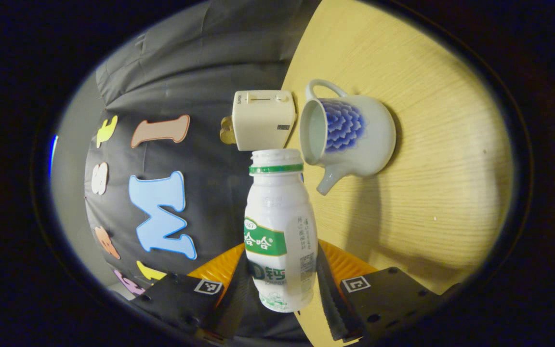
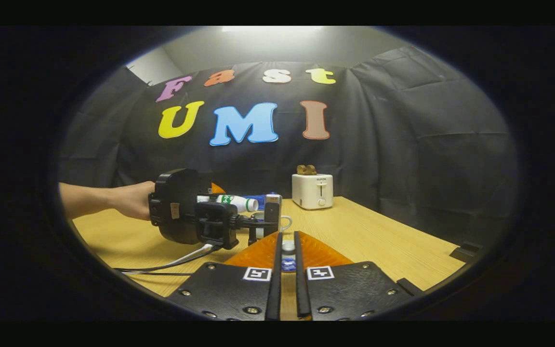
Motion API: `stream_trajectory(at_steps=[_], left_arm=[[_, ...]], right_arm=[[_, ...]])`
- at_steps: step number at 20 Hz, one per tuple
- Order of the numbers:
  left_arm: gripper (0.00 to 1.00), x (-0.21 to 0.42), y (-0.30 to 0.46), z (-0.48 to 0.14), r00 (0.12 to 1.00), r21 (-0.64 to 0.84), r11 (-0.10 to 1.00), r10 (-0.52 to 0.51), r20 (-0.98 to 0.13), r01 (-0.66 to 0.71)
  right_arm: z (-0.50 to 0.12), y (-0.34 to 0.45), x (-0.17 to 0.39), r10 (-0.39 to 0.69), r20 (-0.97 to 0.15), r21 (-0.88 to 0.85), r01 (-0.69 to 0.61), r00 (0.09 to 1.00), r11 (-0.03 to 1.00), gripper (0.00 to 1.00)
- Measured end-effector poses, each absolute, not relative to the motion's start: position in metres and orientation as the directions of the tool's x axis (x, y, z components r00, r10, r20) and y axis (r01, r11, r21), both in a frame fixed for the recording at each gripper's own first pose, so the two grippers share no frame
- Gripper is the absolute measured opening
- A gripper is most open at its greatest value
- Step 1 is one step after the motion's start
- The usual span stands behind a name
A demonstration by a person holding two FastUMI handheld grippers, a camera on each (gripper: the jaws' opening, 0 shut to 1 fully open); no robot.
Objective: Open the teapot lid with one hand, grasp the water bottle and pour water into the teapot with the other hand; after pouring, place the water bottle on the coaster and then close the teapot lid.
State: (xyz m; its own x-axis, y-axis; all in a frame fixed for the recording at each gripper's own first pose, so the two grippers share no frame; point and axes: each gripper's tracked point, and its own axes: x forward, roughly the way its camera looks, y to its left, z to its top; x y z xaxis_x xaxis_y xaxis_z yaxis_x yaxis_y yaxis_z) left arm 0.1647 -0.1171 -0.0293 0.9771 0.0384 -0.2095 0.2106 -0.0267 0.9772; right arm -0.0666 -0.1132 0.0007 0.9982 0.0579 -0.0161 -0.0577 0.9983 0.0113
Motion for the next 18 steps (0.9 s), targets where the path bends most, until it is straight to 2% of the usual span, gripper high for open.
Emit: stream_trajectory(at_steps=[18], left_arm=[[0.75, 0.166, -0.118, -0.019, 0.98, 0.959, -0.202, 0.05, -0.19, 0.197]], right_arm=[[0.001, -0.113, -0.068, 0.062, -0.021, 0.018, -0.062, 0.998, 0.998, 0.13]])
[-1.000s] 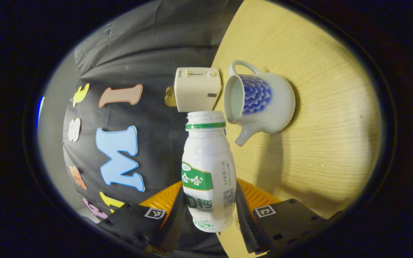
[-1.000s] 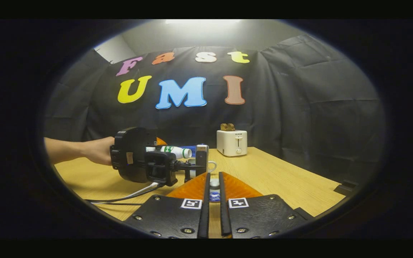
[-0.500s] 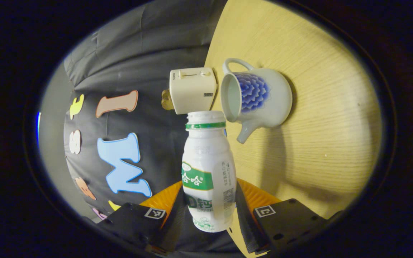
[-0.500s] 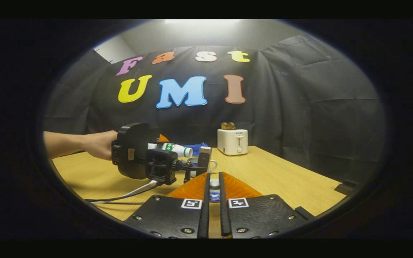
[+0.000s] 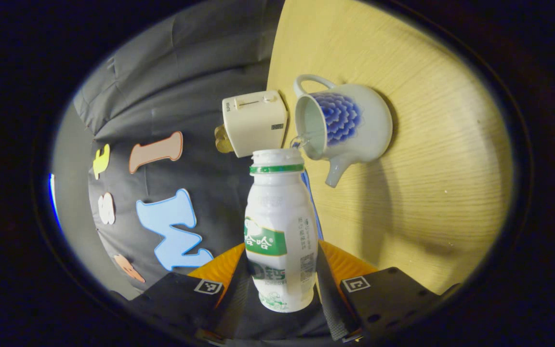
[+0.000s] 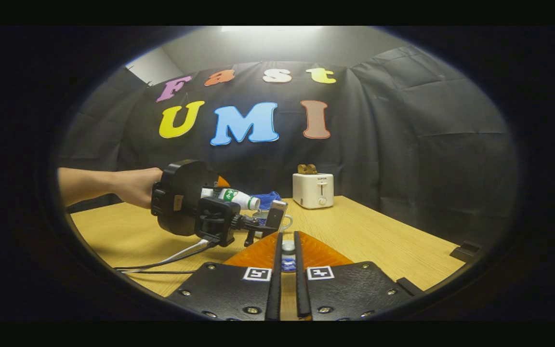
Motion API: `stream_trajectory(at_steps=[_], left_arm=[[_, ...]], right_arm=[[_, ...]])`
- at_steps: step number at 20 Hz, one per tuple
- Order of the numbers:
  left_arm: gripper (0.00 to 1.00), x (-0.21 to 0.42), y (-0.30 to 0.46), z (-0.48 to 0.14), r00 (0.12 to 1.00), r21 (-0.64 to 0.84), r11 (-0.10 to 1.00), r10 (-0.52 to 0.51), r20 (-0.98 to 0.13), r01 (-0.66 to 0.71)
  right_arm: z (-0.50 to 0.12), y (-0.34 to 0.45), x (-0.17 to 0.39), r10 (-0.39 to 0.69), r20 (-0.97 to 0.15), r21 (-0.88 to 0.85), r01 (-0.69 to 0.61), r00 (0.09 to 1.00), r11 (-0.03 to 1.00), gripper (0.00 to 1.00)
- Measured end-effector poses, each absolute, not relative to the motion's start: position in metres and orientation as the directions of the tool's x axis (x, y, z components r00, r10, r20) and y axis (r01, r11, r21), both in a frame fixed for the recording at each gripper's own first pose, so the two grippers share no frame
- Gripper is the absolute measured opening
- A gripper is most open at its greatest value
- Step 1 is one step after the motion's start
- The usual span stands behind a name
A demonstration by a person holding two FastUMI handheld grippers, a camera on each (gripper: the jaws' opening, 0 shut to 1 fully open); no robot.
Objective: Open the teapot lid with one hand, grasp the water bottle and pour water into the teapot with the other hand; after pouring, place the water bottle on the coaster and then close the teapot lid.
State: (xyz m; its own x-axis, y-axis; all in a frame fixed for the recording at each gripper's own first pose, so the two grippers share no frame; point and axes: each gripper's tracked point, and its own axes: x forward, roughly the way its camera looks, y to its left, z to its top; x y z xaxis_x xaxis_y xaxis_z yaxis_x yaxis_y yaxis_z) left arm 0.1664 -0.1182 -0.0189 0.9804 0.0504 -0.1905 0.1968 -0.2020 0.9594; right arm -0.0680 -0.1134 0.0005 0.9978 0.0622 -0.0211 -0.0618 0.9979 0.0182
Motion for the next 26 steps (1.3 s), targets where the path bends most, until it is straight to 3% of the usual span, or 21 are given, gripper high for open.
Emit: stream_trajectory(at_steps=[16, 17, 26], left_arm=[[0.75, 0.169, -0.1155, -0.0144, 0.986, 0.947, -0.275, 0.047, -0.161, 0.168], [0.82, 0.169, -0.1155, -0.0131, 0.987, 0.945, -0.287, 0.048, -0.152, 0.159], [0.82, 0.1686, -0.117, -0.0089, 0.99, 0.925, -0.355, 0.041, -0.132, 0.138]], right_arm=[[0.002, -0.113, -0.0696, 0.064, -0.021, 0.018, -0.064, 0.998, 0.998, 0.13], [0.0021, -0.1134, -0.0695, 0.065, -0.022, 0.019, -0.064, 0.998, 0.998, 0.13], [0.0087, -0.1126, -0.0717, 0.069, -0.004, 0.025, -0.069, 0.998, 0.997, 0.13]])
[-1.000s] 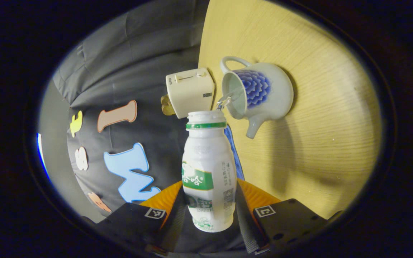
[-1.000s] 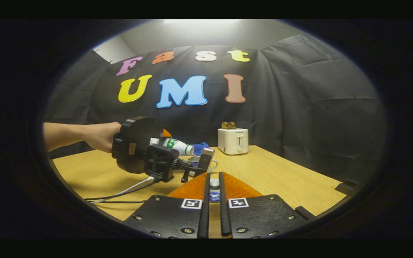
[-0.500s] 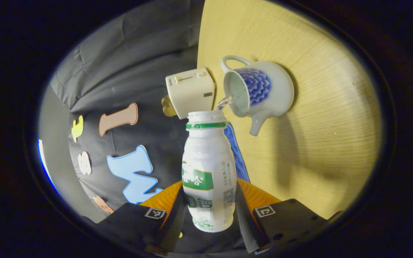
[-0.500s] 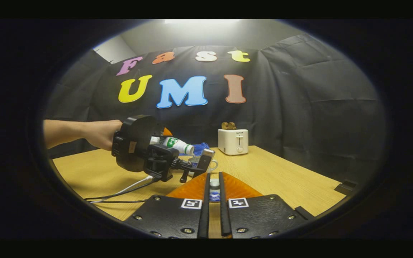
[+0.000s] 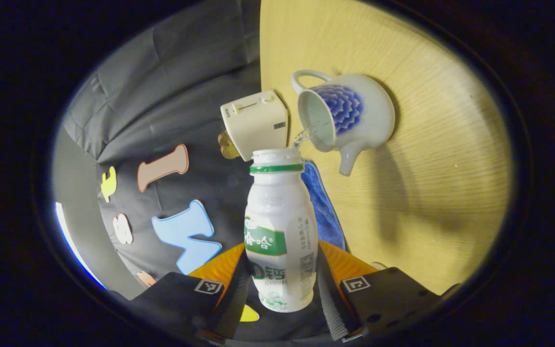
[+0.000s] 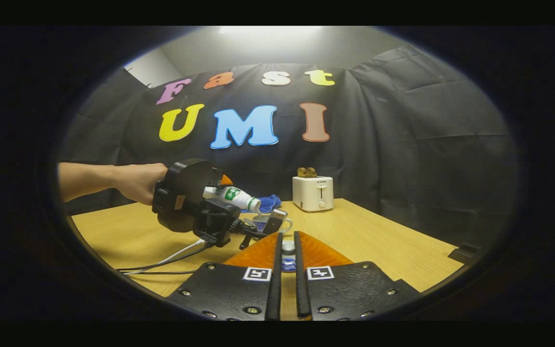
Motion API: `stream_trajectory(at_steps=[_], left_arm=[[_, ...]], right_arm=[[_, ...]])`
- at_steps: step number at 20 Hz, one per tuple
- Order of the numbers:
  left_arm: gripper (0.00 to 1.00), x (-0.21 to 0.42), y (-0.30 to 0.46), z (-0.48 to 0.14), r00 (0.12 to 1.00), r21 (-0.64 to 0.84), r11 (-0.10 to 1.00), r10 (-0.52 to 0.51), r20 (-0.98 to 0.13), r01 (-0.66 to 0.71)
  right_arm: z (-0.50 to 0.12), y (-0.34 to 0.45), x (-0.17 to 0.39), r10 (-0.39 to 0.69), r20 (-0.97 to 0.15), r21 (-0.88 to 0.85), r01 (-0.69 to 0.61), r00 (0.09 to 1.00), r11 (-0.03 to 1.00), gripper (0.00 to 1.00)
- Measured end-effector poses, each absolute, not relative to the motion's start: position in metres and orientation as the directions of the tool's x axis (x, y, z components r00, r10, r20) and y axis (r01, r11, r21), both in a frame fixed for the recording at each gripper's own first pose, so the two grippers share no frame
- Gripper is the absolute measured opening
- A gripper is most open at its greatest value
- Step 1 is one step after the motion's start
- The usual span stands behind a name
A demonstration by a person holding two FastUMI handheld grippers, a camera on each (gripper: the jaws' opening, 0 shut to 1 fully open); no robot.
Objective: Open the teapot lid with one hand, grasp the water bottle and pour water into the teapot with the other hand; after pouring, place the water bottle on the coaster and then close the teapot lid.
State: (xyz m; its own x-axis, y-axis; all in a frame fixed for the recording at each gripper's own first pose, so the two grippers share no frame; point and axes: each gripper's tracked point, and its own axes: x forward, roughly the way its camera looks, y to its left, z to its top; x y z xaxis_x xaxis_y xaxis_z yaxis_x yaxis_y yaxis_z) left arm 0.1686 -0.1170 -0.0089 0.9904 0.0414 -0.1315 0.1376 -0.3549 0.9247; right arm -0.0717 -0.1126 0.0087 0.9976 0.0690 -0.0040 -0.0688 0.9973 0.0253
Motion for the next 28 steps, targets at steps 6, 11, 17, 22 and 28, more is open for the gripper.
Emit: stream_trajectory(at_steps=[6, 11, 17, 22, 28], left_arm=[[0.75, 0.168, -0.118, -0.007, 0.993, 0.91, -0.399, 0.025, -0.113, 0.114], [0.75, 0.169, -0.12, -0.005, 0.996, 0.903, -0.42, 0.008, -0.093, 0.088], [0.75, 0.169, -0.119, -0.003, 0.996, 0.891, -0.446, 0.01, -0.089, 0.084], [0.75, 0.17, -0.12, -0.002, 0.996, 0.877, -0.472, 0.01, -0.091, 0.085], [0.75, 0.169, -0.121, -0.002, 0.996, 0.867, -0.494, -0.012, -0.093, 0.075]], right_arm=[[0.009, -0.11, -0.072, 0.084, -0.006, 0.028, -0.083, 0.996, 0.996, 0.13], [0.007, -0.109, -0.071, 0.087, -0.014, 0.027, -0.087, 0.996, 0.996, 0.13], [0.008, -0.108, -0.073, 0.091, -0.015, 0.017, -0.091, 0.996, 0.996, 0.13], [0.004, -0.107, -0.072, 0.096, -0.026, 0.021, -0.095, 0.995, 0.995, 0.13], [0.016, -0.11, -0.079, 0.085, 0.02, 0.035, -0.086, 0.996, 0.996, 0.13]])
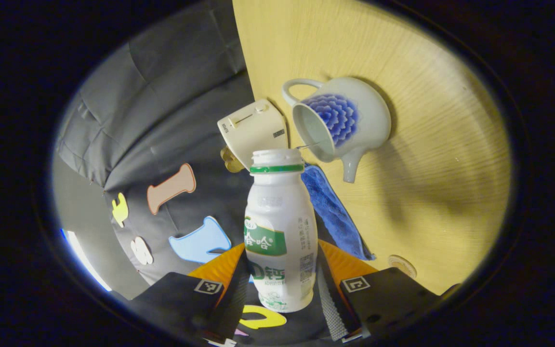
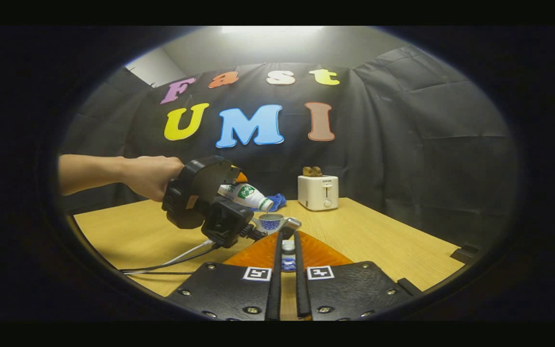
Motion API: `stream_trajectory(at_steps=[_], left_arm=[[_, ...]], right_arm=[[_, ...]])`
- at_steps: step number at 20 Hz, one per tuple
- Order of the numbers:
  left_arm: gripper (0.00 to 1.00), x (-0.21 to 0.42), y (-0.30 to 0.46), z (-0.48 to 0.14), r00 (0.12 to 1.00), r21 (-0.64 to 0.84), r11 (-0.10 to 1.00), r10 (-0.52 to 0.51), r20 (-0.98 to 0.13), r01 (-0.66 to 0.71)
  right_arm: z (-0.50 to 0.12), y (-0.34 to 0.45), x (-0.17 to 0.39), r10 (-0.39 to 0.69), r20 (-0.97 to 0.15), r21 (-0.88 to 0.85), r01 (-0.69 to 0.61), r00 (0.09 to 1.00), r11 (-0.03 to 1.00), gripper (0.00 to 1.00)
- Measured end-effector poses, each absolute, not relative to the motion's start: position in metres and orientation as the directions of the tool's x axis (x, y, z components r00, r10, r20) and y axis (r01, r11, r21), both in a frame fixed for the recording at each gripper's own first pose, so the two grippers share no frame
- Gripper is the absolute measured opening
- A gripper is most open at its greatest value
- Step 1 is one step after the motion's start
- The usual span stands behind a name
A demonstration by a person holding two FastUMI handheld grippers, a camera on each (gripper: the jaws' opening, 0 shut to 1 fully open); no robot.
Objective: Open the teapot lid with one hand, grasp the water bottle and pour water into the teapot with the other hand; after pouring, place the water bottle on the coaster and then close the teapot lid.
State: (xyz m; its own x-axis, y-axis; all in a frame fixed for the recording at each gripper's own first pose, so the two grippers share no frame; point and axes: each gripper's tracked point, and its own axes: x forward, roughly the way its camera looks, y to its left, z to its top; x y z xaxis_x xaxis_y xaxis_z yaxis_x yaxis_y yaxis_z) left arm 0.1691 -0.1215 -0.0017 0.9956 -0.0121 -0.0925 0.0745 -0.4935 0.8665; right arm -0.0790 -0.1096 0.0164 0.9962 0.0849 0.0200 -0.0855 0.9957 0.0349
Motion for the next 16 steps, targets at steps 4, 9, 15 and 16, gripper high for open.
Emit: stream_trajectory(at_steps=[4, 9, 15, 16], left_arm=[[0.75, 0.17, -0.121, 0.001, 0.995, 0.856, -0.511, -0.016, -0.099, 0.077], [0.75, 0.172, -0.121, 0.0, 0.995, 0.86, -0.506, -0.031, -0.095, 0.066], [0.75, 0.172, -0.121, 0.0, 0.995, 0.862, -0.503, -0.041, -0.094, 0.061], [0.75, 0.172, -0.12, -0.002, 0.994, 0.873, -0.484, -0.047, -0.096, 0.061]], right_arm=[[0.019, -0.112, -0.079, 0.078, 0.039, 0.045, -0.079, 0.996, 0.996, 0.13], [0.012, -0.109, -0.077, 0.091, 0.017, 0.059, -0.092, 0.996, 0.994, 0.13], [0.012, -0.107, -0.077, 0.095, 0.012, 0.051, -0.096, 0.995, 0.994, 0.13], [0.014, -0.106, -0.078, 0.096, 0.017, 0.045, -0.097, 0.995, 0.994, 0.13]])
